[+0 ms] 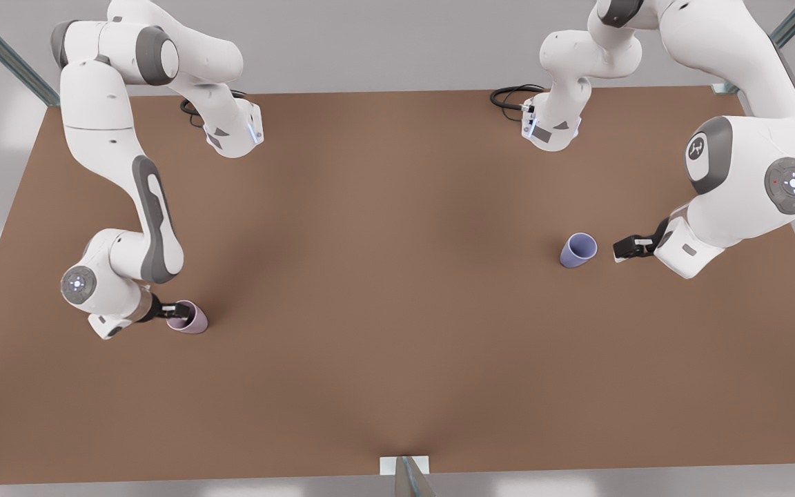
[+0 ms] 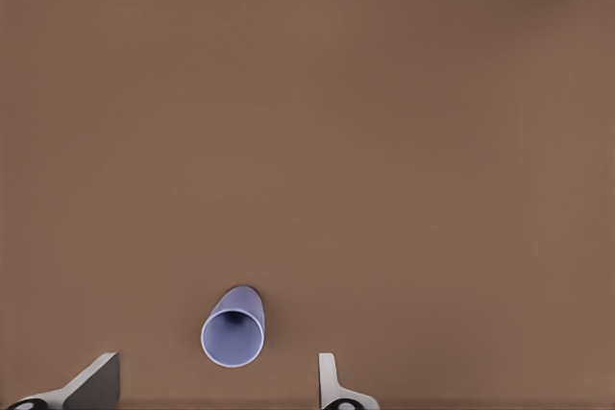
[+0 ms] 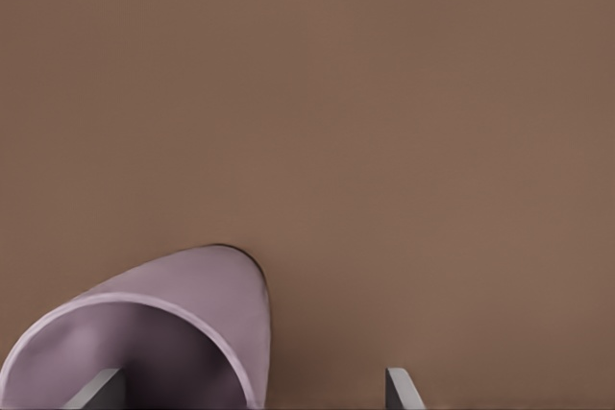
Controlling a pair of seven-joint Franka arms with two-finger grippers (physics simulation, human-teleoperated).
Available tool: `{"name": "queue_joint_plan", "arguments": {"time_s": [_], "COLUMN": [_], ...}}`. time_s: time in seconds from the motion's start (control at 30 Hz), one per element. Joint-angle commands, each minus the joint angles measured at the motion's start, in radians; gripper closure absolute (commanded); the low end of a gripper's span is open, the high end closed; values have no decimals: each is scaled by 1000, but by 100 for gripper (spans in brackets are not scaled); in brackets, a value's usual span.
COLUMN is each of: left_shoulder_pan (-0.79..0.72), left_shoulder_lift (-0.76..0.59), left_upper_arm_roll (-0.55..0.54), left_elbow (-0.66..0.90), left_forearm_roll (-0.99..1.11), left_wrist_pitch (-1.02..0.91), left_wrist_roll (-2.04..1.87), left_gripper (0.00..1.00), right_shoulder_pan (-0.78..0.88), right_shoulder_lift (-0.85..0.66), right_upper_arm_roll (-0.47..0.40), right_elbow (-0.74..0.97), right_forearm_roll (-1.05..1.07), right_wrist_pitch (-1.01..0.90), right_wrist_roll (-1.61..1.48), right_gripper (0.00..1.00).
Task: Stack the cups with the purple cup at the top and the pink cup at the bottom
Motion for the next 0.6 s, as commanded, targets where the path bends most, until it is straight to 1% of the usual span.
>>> {"name": "queue_joint_plan", "arguments": {"time_s": [0.0,0.1,0.13,0.17,0.2,0.27,0.3,0.4,0.43,0.47,0.57], "left_shoulder_pan": [-1,-1,-1,1,-1,-1,-1,1,1,-1,-1], "left_shoulder_lift": [-3,-3,-1,1,1,1,2,2,1,1,-1], "left_upper_arm_roll": [-1,-1,-1,-1,-1,-1,-1,2,2,2,2], "left_elbow": [-2,0,0,0,-2,-3,-5,-6,-5,-5,-3], "left_forearm_roll": [1,8,10,11,11,11,11,11,11,11,13], "left_wrist_pitch": [-7,-7,-5,-5,-7,-8,-8,-8,-8,-8,-8], "left_wrist_roll": [-6,-7,-6,-6,-6,-6,-6,-6,-6,-6,-6], "left_gripper": [0,0,0,0,0,0,0,0,0,0,0], "right_shoulder_pan": [1,1,1,1,1,2,2,2,2,2,2], "right_shoulder_lift": [6,20,26,28,32,32,31,28,26,25,23], "right_upper_arm_roll": [0,0,0,0,0,0,0,0,0,0,0], "right_elbow": [-1,2,2,2,4,4,4,5,5,5,5], "right_forearm_roll": [3,8,10,10,10,11,11,11,11,11,11], "right_wrist_pitch": [11,11,13,13,13,11,11,10,8,8,10], "right_wrist_roll": [-43,-42,-39,-39,-39,-36,-34,-33,-33,-33,-34], "right_gripper": [0,2,4,10,24,47,56,70,77,79,79]}}
